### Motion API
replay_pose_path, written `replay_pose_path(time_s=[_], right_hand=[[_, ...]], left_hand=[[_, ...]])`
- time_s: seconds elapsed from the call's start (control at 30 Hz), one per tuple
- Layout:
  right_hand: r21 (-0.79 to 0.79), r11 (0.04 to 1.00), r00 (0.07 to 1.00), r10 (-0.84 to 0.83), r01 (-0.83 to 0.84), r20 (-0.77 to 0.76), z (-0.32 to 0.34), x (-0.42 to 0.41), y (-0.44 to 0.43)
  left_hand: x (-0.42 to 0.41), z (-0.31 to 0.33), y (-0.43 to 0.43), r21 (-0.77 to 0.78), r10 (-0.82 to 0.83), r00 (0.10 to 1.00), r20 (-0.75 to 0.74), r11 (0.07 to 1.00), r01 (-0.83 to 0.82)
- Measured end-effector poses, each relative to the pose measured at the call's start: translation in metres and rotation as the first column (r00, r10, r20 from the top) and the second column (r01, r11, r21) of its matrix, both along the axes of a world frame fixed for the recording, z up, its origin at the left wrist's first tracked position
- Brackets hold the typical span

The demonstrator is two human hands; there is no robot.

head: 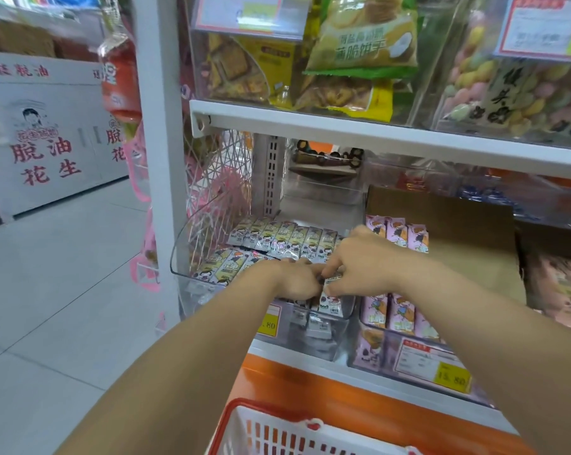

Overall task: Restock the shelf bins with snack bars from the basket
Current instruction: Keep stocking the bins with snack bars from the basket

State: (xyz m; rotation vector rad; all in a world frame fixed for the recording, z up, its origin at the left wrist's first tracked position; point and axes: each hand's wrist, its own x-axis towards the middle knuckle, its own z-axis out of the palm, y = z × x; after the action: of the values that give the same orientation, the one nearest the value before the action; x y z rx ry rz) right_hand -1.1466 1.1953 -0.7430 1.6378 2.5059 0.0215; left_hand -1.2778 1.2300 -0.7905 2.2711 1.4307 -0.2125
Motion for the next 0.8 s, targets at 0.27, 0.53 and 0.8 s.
replay_pose_path(time_s=[0.27, 0.53, 0.8], right_hand=[[0.009, 1.000, 0.996, 0.028, -0.027, -0.088, -0.004, 0.003, -0.002], [-0.023, 0.999, 0.989, -0.043, 0.040, -0.139, -0.002, 0.003, -0.008], [0.031, 0.997, 0.984, -0.073, 0.068, 0.161, 0.005, -0.010, -0.011]], left_hand=[[0.001, 0.002, -0.007, 0.045, 0.016, 0.997, -0.075, 0.999, -0.012], [-0.003, 0.000, -0.003, 0.044, -0.012, 0.998, -0.058, 0.999, 0.014], [-0.005, 0.000, -0.003, 0.048, 0.006, 0.997, -0.077, 0.999, -0.003]])
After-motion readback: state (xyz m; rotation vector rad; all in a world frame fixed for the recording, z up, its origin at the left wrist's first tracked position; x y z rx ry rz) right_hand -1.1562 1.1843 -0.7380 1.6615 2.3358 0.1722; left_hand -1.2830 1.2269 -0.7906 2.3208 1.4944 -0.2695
